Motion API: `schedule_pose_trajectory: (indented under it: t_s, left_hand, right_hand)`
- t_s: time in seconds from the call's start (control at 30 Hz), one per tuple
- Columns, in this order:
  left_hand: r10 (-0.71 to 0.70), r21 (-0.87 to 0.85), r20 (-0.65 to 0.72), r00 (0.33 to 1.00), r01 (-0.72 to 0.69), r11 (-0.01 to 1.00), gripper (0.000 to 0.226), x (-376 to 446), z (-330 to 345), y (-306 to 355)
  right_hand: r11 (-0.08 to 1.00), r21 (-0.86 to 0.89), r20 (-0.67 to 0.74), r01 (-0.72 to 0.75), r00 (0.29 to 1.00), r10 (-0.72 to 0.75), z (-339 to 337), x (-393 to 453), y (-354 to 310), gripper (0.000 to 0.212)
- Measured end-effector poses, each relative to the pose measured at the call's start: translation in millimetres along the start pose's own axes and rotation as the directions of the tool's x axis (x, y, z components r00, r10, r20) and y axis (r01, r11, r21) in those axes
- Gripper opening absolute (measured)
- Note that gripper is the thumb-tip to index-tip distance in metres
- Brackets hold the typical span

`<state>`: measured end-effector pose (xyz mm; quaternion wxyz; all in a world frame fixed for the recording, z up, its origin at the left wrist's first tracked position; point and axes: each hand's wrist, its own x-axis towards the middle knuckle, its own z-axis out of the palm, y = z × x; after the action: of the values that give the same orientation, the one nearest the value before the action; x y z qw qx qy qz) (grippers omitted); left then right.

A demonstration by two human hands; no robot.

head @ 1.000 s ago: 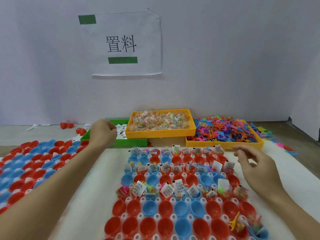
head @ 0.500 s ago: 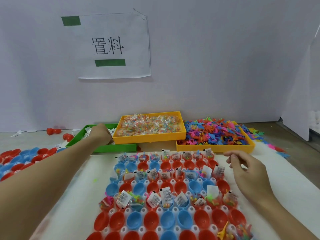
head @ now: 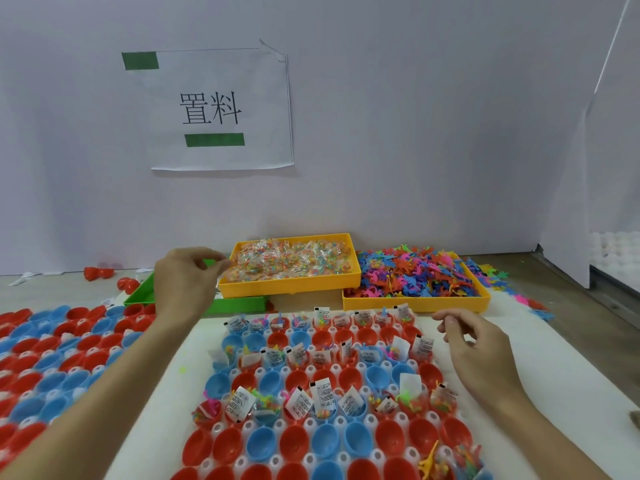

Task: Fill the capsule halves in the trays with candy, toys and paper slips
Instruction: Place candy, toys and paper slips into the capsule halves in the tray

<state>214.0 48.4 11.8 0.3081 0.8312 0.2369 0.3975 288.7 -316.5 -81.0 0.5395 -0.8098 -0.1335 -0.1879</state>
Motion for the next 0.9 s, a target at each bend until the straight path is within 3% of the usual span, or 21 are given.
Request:
schedule_pose_trajectory:
  t_s: [0.17, 0.27, 0.53, 0.7, 0.9]
  left_hand:
    - [0.063, -0.399, 0.259, 0.964, 0.048, 0.915, 0.006, -78, -32, 43]
    - [0.192, -0.505, 0.400, 0.896, 0.041, 0.862, 0.008, -105, -42, 64]
    - [0.340, -0.543, 0.590, 0.732, 0.049, 0.838, 0.005, -147, -35, 80]
    - [0.355, -0.539, 0.617, 0.702, 0.048, 0.841, 0.025, -159, -29, 80]
    - [0.410, -0.521, 0.626, 0.663, -0.035, 0.853, 0.021, -166, -29, 84]
  right_hand:
    - [0.999, -0.024, -0.001, 0.027, 1.000, -0.027, 1, -1, -1, 0.026]
    - [0.999, -0.031, -0.002, 0.035, 0.999, -0.036, 0, -2, -1, 0.027]
    - [0.998, -0.062, 0.002, 0.028, 1.000, -0.028, 0, -2, -2, 0.025]
    - [0.997, -0.075, 0.017, 0.034, 0.999, -0.032, 0, -2, -2, 0.023]
    - [0.996, -0.090, 0.033, 0.031, 0.999, -0.028, 1, -2, -3, 0.022]
